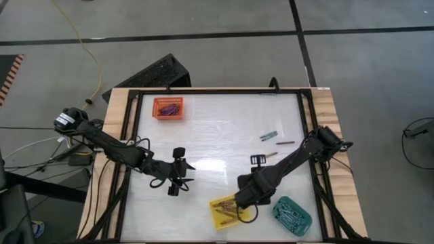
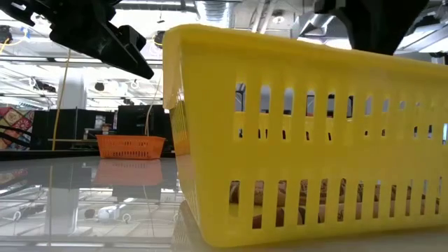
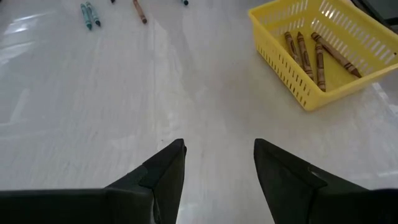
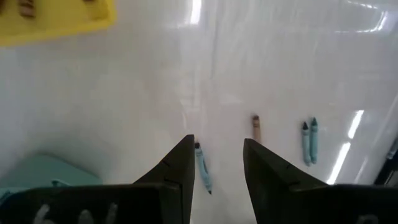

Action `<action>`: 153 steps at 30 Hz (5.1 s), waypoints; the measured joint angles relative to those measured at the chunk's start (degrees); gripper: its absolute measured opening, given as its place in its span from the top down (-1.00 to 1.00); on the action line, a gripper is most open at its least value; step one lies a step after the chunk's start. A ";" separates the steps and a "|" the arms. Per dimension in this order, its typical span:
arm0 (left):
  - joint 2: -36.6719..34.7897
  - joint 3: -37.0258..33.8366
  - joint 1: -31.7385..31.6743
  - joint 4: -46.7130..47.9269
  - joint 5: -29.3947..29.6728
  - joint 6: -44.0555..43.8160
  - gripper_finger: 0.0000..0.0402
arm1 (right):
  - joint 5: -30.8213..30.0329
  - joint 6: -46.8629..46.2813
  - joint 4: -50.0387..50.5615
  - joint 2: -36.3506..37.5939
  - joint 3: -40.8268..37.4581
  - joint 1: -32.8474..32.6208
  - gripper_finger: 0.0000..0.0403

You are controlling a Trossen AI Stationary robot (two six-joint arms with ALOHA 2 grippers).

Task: Sort crayons
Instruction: Put the blue crayon into the green bin

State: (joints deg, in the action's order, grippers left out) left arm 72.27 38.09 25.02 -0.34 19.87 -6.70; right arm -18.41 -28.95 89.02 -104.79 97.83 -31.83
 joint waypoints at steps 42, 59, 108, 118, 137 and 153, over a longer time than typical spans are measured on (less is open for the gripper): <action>0.00 0.00 0.00 0.00 -0.02 0.00 0.10 | 13.22 0.58 -36.88 23.07 -56.06 5.68 0.38; 0.00 0.00 0.00 0.00 -0.02 0.00 0.10 | 13.85 -2.32 -42.41 23.04 -57.97 6.42 0.96; -0.02 0.00 0.02 0.00 -0.04 -0.62 0.10 | 6.24 -43.32 -31.65 16.43 -27.09 -20.32 1.00; -0.02 0.00 0.02 -0.21 -0.03 -1.31 0.10 | 6.18 -48.57 -34.14 13.27 -27.07 -23.46 1.00; -0.02 0.00 0.02 -0.46 0.02 -1.09 0.10 | 3.93 -55.28 -33.78 13.27 -27.07 -26.27 1.00; -0.02 0.00 0.02 -0.46 0.27 -1.40 0.10 | 8.90 -66.66 -29.17 13.27 -27.07 -31.40 1.00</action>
State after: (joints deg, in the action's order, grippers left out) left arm 72.25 38.09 25.04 -0.80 20.14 -8.10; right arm -9.52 -95.61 59.86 -91.53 70.76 -63.23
